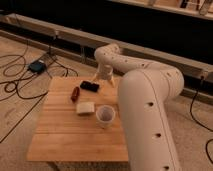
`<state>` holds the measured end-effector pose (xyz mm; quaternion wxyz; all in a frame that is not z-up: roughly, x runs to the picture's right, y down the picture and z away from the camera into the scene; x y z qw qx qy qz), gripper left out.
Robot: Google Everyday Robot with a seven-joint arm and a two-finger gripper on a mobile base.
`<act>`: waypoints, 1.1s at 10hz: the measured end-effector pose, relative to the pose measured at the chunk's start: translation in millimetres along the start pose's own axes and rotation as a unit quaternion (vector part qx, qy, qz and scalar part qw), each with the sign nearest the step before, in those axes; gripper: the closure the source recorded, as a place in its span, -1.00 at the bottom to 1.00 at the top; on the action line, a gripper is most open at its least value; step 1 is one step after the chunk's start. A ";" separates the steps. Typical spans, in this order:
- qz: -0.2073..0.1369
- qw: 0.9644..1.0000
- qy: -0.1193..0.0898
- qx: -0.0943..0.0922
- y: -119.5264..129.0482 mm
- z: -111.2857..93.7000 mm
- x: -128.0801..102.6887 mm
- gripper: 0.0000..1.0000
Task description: Place the eraser in the ceramic cup
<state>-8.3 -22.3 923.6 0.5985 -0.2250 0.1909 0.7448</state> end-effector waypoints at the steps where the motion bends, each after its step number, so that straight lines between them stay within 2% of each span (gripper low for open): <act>1: 0.000 1.000 0.000 0.000 0.0 0.1 0.0 -0.60; 5: -0.005 1.000 0.003 -0.002 0.9 1.6 0.0 -0.60; 7: -0.035 0.999 0.017 -0.003 1.2 9.1 0.8 -0.60; 8: -0.065 0.997 0.028 -0.007 2.6 16.5 -0.5 -0.60; 9: -0.101 0.994 0.037 -0.013 5.4 23.9 -3.5 -0.60; 11: -0.161 0.985 0.051 -0.022 8.8 35.9 -14.2 -0.60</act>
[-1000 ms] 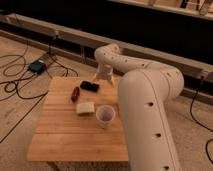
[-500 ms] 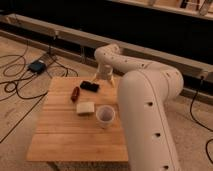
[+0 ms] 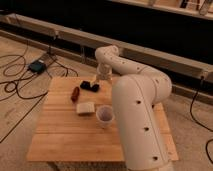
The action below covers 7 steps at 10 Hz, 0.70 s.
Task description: Place the eraser in the ceramic cup
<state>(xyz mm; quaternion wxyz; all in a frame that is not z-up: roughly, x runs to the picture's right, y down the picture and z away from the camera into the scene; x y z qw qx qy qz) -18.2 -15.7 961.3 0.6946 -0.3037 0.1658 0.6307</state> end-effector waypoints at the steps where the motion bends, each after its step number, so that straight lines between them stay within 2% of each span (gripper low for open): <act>1: -0.025 1.000 0.003 0.000 -2.4 3.4 -8.0 -0.60; 5: -0.105 0.994 -0.006 0.031 4.7 9.1 -41.7 -0.60; 7: -0.144 0.989 -0.005 0.043 18.4 17.7 -51.9 -0.60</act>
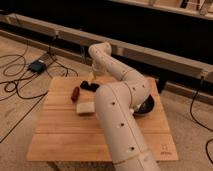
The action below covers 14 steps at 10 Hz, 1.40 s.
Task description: Place the eraser in the ceramic cup
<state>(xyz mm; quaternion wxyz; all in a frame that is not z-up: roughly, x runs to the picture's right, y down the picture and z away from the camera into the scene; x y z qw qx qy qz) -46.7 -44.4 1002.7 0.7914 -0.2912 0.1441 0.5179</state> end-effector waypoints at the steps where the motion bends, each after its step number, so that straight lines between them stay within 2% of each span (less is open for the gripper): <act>1: -0.016 1.000 0.003 0.003 7.1 5.1 -4.0 -0.60; 5: -0.054 0.998 0.017 0.011 23.0 22.7 -9.2 -0.60; 10: -0.099 0.995 0.019 0.027 35.5 32.7 -19.1 -0.60; 14: -0.117 0.992 0.021 0.031 41.7 43.0 -22.4 -0.60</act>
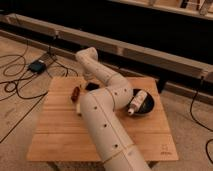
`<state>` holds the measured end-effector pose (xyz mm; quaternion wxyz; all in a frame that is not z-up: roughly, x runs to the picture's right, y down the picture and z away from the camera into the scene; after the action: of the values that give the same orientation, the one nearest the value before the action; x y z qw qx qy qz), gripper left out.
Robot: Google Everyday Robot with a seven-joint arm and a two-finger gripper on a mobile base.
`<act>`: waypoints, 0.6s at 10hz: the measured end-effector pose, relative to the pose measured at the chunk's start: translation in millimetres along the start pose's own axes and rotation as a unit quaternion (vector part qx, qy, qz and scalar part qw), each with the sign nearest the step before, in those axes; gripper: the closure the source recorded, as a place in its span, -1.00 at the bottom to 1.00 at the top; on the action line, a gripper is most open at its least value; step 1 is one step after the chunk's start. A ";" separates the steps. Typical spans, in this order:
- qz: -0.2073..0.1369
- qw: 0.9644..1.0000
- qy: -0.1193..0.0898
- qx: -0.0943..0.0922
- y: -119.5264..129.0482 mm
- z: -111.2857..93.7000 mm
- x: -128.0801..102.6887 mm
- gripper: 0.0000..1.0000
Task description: Place the eraser in the ceramic cup
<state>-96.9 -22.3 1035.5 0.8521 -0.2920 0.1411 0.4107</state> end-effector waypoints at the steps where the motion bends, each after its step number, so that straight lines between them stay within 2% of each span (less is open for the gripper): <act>1: -0.002 1.000 0.000 -0.001 1.0 1.9 -0.6 -0.60; 6: 0.001 1.000 0.005 -0.005 1.8 11.0 2.0 -0.60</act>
<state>-97.1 -13.5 1042.6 0.8494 -0.2986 0.1439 0.4107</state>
